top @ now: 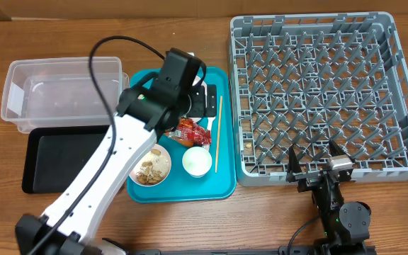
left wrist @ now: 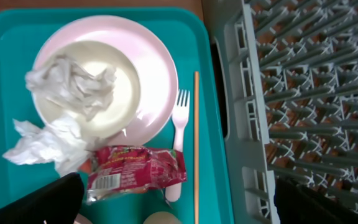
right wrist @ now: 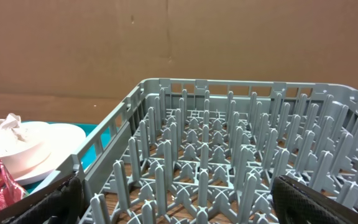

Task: Sort waste into correct bins and load items into the dishwasher
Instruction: 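Reach the left gripper over the teal tray to the red wrapper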

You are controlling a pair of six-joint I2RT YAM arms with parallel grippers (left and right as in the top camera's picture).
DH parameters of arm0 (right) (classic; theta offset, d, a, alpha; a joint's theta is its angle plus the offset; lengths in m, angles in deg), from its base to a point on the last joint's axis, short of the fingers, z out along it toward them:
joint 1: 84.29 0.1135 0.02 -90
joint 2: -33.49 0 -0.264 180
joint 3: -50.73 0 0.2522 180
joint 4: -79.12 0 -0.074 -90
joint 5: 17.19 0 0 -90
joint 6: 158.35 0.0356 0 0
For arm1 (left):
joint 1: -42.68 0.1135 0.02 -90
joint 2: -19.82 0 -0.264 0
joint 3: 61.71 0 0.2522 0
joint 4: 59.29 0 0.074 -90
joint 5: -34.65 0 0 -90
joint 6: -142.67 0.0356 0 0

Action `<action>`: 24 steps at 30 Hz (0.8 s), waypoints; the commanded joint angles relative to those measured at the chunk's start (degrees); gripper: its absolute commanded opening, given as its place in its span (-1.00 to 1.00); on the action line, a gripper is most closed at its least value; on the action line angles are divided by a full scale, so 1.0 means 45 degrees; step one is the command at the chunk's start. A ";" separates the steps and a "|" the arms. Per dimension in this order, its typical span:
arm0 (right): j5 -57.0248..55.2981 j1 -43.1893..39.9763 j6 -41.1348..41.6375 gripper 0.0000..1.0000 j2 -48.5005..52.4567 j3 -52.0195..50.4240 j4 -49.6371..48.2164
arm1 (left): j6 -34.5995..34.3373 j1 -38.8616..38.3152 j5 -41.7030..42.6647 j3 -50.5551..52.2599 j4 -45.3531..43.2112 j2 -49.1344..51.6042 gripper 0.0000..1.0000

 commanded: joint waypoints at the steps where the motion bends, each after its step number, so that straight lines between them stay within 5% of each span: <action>1: 0.0019 -0.0063 0.0053 1.00 -0.0112 -0.0136 -0.0073 | -0.0044 -0.0015 0.0787 -0.0321 -0.0015 0.0748 1.00; 9: 0.0015 -0.0063 0.0053 1.00 -0.0112 -0.0136 -0.0073 | 0.0350 -0.0015 0.0500 -0.0321 0.0253 0.1239 0.94; 13: 0.0019 -0.0063 0.0053 1.00 -0.0112 -0.0136 -0.0073 | 0.0311 -0.0015 0.0423 -0.0306 0.0753 0.1253 -0.19; 17: 0.0019 -0.0063 0.0053 1.00 -0.0112 -0.0136 -0.0073 | 0.0146 -0.0005 0.0350 -0.0306 0.1258 0.1399 -0.71; 19: 0.0019 -0.0063 0.0053 1.00 -0.0112 -0.0136 -0.0073 | 0.0146 -0.0005 0.0282 -0.0306 0.1389 0.1511 -0.92; 24: 0.0015 -0.0063 0.0053 1.00 -0.0112 -0.0136 -0.0073 | 0.0092 -0.0005 0.0180 -0.0306 0.1472 0.1817 -0.91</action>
